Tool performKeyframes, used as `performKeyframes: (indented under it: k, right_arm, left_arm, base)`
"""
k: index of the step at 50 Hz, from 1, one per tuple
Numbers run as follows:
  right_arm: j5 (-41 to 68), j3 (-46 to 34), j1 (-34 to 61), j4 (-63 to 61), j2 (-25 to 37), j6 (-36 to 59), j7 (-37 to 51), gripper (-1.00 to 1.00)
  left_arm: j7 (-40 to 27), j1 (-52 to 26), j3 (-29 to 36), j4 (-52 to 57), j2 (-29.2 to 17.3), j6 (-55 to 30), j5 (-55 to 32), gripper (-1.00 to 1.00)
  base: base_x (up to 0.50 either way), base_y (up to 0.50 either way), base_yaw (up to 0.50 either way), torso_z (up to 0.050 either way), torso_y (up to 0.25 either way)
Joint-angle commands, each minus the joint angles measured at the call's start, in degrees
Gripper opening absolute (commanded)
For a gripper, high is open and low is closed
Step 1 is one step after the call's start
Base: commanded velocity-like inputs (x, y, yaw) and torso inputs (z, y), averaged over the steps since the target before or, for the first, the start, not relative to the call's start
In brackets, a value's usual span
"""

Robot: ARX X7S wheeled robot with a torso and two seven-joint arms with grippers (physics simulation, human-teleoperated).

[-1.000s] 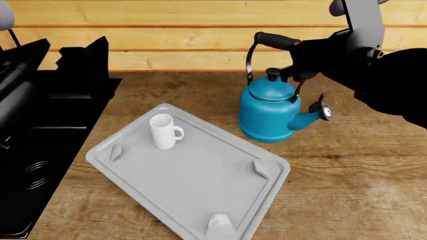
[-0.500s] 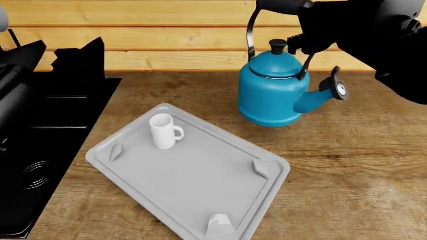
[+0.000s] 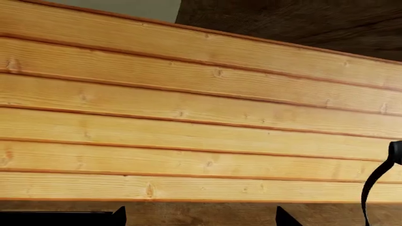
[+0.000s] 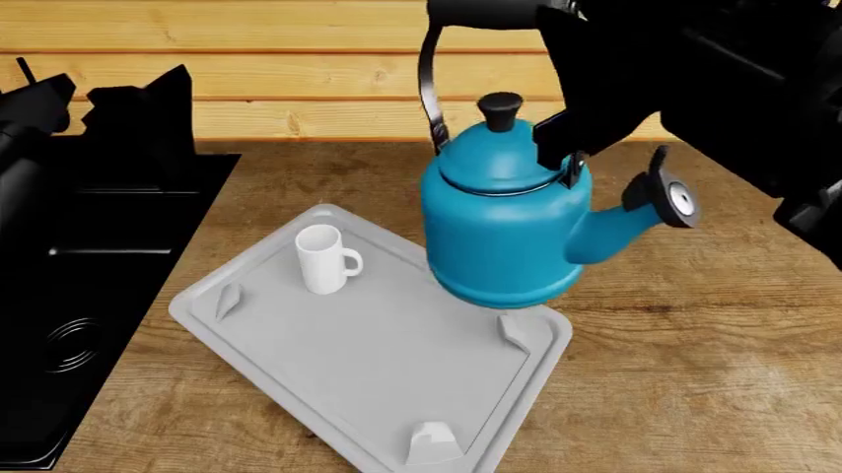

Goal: Pick the kettle from the counter and place it on the tray. Then pick the mug from the cabinet and place it on the tray. Then close the cabinet doors.

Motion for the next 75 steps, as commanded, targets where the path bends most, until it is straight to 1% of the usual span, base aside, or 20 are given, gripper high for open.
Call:
performKeyframes:
  k: [1,12,48,75]
  right_arm:
    - [4.6,2.8,-0.1,-7.9,0.5,-0.8,4.3,-1.0]
    - [5.5,2.2,-0.8,-9.8,-1.8,-1.9,5.4,-1.0]
    - [-0.9,-0.1,-5.2,-6.7,-11.0,-7.1,2.2,-1.0]
    - [-6.1,-1.4,-12.6,-6.0,-11.8,-10.4,-1.4,-1.0]
  left_arm:
    - [-0.3,0.2,-0.1,0.0,-0.6,0.8,-0.4,1.0]
    - [0.7,1.5,-0.8,0.5,-0.9,1.4,0.4,1.0]
    - [3.8,4.6,-2.8,0.3,-2.1,3.2,2.8,1.0]
    - [4.9,6.3,-3.4,0.3,-2.8,4.4,3.6,1.0]
  base:
    - [0.0,0.0,0.0,0.0,0.0]
    - [0.0,0.0,0.0,0.0,0.001]
    - [0.0,0.0,0.0,0.0,0.001]
    - [0.0,0.0,0.0,0.0,0.001]
